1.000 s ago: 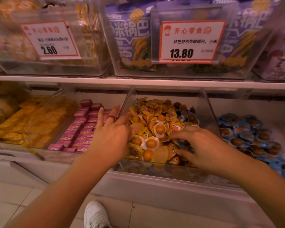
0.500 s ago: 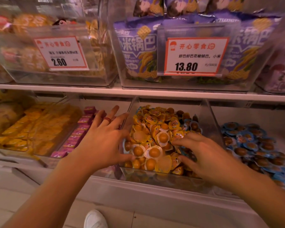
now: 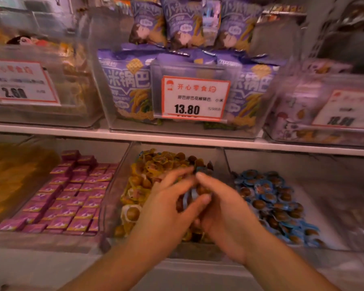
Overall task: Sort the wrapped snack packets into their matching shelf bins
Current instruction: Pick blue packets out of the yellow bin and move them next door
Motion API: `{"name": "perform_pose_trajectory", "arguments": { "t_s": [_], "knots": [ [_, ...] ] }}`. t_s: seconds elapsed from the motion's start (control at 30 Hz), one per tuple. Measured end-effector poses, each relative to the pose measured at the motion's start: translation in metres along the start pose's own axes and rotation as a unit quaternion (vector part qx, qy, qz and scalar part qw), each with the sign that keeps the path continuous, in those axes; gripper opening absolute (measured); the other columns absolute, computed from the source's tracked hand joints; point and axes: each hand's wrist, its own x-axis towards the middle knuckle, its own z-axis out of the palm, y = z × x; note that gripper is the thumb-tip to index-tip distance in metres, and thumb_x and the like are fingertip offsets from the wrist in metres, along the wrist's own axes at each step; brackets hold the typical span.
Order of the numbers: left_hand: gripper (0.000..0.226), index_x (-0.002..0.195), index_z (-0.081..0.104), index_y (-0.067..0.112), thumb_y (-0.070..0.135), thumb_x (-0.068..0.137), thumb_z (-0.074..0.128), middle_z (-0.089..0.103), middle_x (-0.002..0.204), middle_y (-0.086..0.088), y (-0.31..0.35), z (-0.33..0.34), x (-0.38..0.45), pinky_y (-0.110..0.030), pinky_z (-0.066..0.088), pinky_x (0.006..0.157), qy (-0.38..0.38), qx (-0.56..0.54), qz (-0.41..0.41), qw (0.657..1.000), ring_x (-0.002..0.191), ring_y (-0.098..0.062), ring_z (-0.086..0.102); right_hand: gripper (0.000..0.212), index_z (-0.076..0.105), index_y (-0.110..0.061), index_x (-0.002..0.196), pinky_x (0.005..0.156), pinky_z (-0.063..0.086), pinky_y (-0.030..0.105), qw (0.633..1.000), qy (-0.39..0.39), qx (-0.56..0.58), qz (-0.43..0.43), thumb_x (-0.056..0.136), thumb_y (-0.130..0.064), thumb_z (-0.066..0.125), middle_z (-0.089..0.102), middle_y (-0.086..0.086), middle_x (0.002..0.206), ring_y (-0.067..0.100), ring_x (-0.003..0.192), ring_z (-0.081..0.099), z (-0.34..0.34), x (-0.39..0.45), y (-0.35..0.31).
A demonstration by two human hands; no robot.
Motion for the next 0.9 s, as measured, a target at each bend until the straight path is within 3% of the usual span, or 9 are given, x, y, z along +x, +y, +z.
{"name": "perform_pose_trajectory", "arguments": {
  "t_s": [0.1, 0.17, 0.27, 0.33, 0.4, 0.5, 0.63, 0.77, 0.9],
  "knots": [
    [0.06, 0.141, 0.043, 0.043, 0.063, 0.085, 0.053, 0.037, 0.151, 0.023, -0.004, 0.01, 0.004, -0.027, 0.03, 0.116, -0.077, -0.064, 0.033, 0.994, 0.141, 0.001, 0.032, 0.023, 0.07, -0.009, 0.103, 0.053, 0.045, 0.027, 0.989, 0.087, -0.081, -0.084, 0.09, -0.027, 0.064, 0.07, 0.014, 0.086, 0.023, 0.074, 0.067, -0.014, -0.005, -0.011],
    [0.065, 0.146, 0.038, 0.043, 0.063, 0.087, 0.054, 0.038, 0.15, 0.027, -0.009, 0.012, 0.004, -0.016, 0.028, 0.113, -0.074, -0.094, 0.035, 0.992, 0.139, 0.005, 0.034, 0.021, 0.067, -0.006, 0.098, 0.039, 0.036, 0.02, 0.984, 0.102, -0.087, -0.119, 0.09, -0.025, 0.065, 0.062, 0.011, 0.07, 0.022, 0.061, 0.059, -0.035, -0.01, -0.028],
    [0.046, 0.131, 0.053, 0.047, 0.064, 0.089, 0.047, 0.049, 0.137, 0.029, -0.022, 0.006, 0.01, -0.006, 0.035, 0.101, -0.039, -0.025, 0.027, 0.999, 0.128, 0.006, 0.046, 0.023, 0.067, -0.005, 0.107, 0.036, 0.031, 0.02, 0.972, 0.156, -0.14, -0.11, 0.091, -0.022, 0.065, 0.067, 0.013, 0.076, 0.026, 0.063, 0.061, -0.076, -0.016, -0.055],
    [0.048, 0.121, 0.063, 0.042, 0.068, 0.087, 0.041, 0.052, 0.135, 0.023, -0.034, 0.001, 0.014, -0.01, 0.043, 0.094, -0.045, 0.072, 0.011, 0.996, 0.122, 0.0, 0.053, 0.025, 0.066, -0.006, 0.11, 0.042, 0.044, 0.026, 0.944, 0.252, -0.173, -0.12, 0.091, -0.022, 0.068, 0.068, 0.012, 0.083, 0.029, 0.071, 0.066, -0.112, -0.012, -0.069],
    [0.062, 0.124, 0.064, 0.035, 0.07, 0.083, 0.034, 0.051, 0.142, 0.007, -0.048, -0.002, 0.017, -0.035, 0.048, 0.1, -0.073, 0.181, -0.03, 0.98, 0.124, -0.021, 0.055, 0.035, 0.059, -0.006, 0.122, 0.057, 0.056, 0.033, 0.898, 0.357, -0.225, -0.126, 0.092, -0.023, 0.067, 0.065, 0.011, 0.099, 0.026, 0.077, 0.069, -0.152, -0.006, -0.079],
    [0.08, 0.14, 0.052, 0.025, 0.071, 0.079, 0.028, 0.04, 0.151, -0.012, -0.063, -0.002, 0.018, -0.053, 0.041, 0.104, -0.098, 0.279, -0.102, 0.95, 0.131, -0.043, 0.045, 0.048, 0.049, -0.003, 0.139, 0.092, 0.054, 0.044, 0.778, 0.457, -0.423, -0.081, 0.097, -0.024, 0.058, 0.06, 0.02, 0.131, 0.036, 0.11, 0.064, -0.207, -0.006, -0.087],
    [0.093, 0.147, 0.042, 0.017, 0.074, 0.076, 0.022, 0.039, 0.151, -0.02, -0.077, 0.001, 0.031, -0.054, 0.035, 0.107, -0.083, 0.328, -0.153, 0.929, 0.132, -0.046, 0.041, 0.029, 0.067, -0.008, 0.116, 0.094, 0.053, 0.052, 0.753, 0.47, -0.438, -0.143, 0.092, -0.013, 0.052, 0.067, 0.019, 0.116, 0.035, 0.11, 0.063, -0.217, -0.01, -0.086],
    [0.085, 0.15, 0.034, 0.029, 0.077, 0.08, 0.023, 0.038, 0.154, -0.007, -0.073, 0.015, 0.052, -0.05, 0.013, 0.119, -0.119, 0.362, -0.194, 0.904, 0.139, -0.032, 0.039, 0.02, 0.069, -0.03, 0.093, 0.077, 0.051, 0.029, 0.734, 0.43, -0.478, -0.219, 0.091, -0.015, 0.056, 0.072, -0.004, 0.09, 0.017, 0.089, 0.066, -0.19, -0.012, -0.079],
    [0.073, 0.148, 0.035, 0.032, 0.071, 0.087, 0.036, 0.045, 0.149, 0.001, -0.059, 0.041, 0.052, -0.046, 0.022, 0.116, -0.162, 0.304, -0.13, 0.93, 0.132, -0.029, 0.044, 0.027, 0.071, -0.028, 0.095, 0.075, 0.049, 0.011, 0.729, 0.366, -0.491, -0.307, 0.092, -0.005, 0.056, 0.071, -0.013, 0.09, 0.008, 0.088, 0.066, -0.144, -0.009, -0.063]
  ]
}}
